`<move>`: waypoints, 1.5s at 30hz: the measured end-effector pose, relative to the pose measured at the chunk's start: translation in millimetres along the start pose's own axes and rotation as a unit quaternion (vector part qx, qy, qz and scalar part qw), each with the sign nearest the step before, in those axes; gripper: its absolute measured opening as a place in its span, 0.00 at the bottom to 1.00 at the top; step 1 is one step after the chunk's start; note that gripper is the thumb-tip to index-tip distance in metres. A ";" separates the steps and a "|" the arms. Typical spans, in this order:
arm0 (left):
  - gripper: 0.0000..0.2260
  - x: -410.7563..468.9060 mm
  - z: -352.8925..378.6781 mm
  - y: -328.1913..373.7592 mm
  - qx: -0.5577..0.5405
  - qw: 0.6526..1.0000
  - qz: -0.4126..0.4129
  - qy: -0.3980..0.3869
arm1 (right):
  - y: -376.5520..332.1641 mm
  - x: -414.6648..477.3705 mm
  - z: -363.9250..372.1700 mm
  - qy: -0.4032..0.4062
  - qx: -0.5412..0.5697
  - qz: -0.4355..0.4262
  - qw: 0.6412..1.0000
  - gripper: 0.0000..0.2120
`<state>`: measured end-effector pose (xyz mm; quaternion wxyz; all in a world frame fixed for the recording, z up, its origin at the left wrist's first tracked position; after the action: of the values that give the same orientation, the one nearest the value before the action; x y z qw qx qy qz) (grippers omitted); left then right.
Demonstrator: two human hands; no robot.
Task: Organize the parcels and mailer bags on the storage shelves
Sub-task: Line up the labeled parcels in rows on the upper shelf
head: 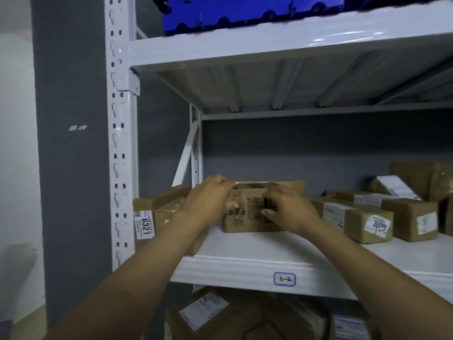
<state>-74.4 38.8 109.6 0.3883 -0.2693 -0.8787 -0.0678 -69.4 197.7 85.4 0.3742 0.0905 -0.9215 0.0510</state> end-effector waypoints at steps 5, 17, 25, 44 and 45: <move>0.26 33.1 55.0 5.7 -0.017 0.994 -0.101 -0.022 | 63.8 5.6 19.1 -0.032 0.051 0.042 0.997 0.17; 0.29 8.1 82.8 -6.2 -0.255 0.909 -0.308 0.120 | 103.4 -0.6 23.4 0.023 0.539 0.196 0.819 0.22; 0.18 2.2 70.8 2.8 -0.355 0.868 -0.309 0.155 | 95.6 -15.6 13.2 0.011 0.621 0.235 0.748 0.13; 0.45 -17.2 61.3 13.3 -0.447 0.857 -0.251 0.042 | 93.7 -62.1 -12.9 0.141 0.690 0.269 0.657 0.34; 0.40 -19.0 58.6 15.2 -0.447 0.858 -0.246 0.055 | 90.3 -64.6 -12.9 0.131 0.685 0.270 0.664 0.32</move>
<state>-93.8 63.0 54.2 0.2451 -0.1847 -0.7687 -0.5612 -33.7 296.4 47.2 0.2935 0.0607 -0.5526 0.7777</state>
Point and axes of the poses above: each hand's wrist, its own x-axis towards the middle knuckle, its own z-axis out of the palm, y = z × x, the point moved 9 cm from there along x, towards the middle knuckle, and after that the axes turned 6 degrees about y, right-handed, at the moved point
